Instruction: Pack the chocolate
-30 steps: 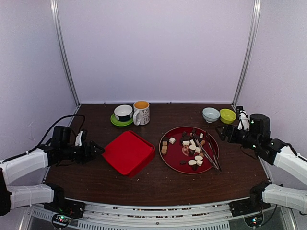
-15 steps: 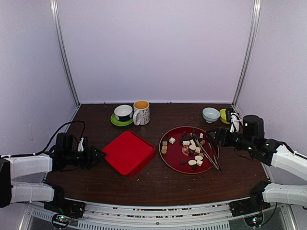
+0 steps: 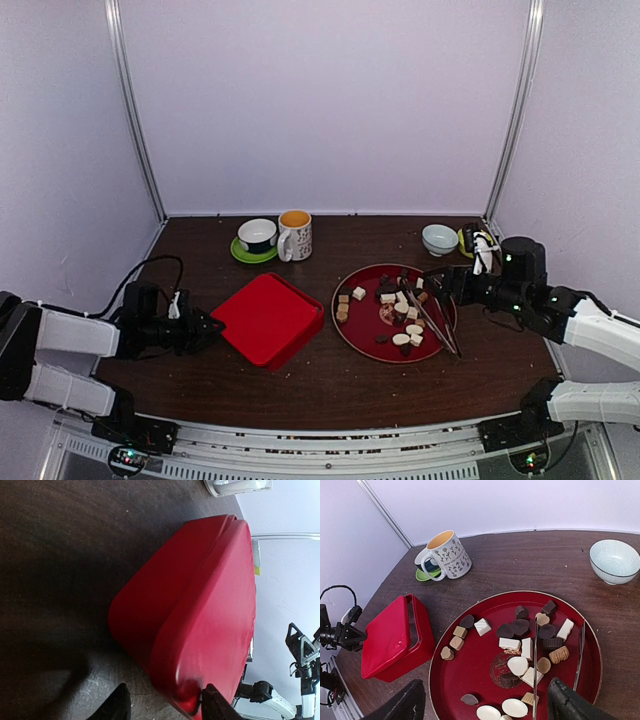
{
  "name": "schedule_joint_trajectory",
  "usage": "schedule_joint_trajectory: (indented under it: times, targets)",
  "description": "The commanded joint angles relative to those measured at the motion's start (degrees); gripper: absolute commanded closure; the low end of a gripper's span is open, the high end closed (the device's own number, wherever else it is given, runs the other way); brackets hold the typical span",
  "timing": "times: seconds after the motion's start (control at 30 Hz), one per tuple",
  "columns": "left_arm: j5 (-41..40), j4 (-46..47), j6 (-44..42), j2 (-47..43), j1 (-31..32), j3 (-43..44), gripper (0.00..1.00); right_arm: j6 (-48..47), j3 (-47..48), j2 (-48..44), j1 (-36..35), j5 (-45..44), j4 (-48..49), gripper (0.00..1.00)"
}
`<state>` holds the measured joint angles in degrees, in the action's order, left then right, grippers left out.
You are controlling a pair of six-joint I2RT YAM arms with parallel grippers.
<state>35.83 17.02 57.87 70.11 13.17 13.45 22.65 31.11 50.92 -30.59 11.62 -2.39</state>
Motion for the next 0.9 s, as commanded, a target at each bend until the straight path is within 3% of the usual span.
schedule_joint_trajectory:
  times: [0.0,0.17,0.6,0.87]
  targets:
    - [2.0,6.3,0.7,2.5,-0.2,0.8,0.53,-1.2,1.8,0.1,-0.5,-1.8,-0.5,0.16]
    - [2.5,6.8,0.6,3.6,-0.3,2.3,0.60,-2.0,2.7,0.5,-1.0,-3.4,-2.5,0.16]
    - [2.4,8.3,1.2,4.8,-0.2,4.1,0.66,-2.2,0.6,-2.2,-1.4,-4.5,-2.8,0.16]
    - [0.3,-0.1,-1.9,-2.4,-0.3,5.0,0.76,-2.1,1.2,-2.3,-1.5,-4.2,-2.9,0.16]
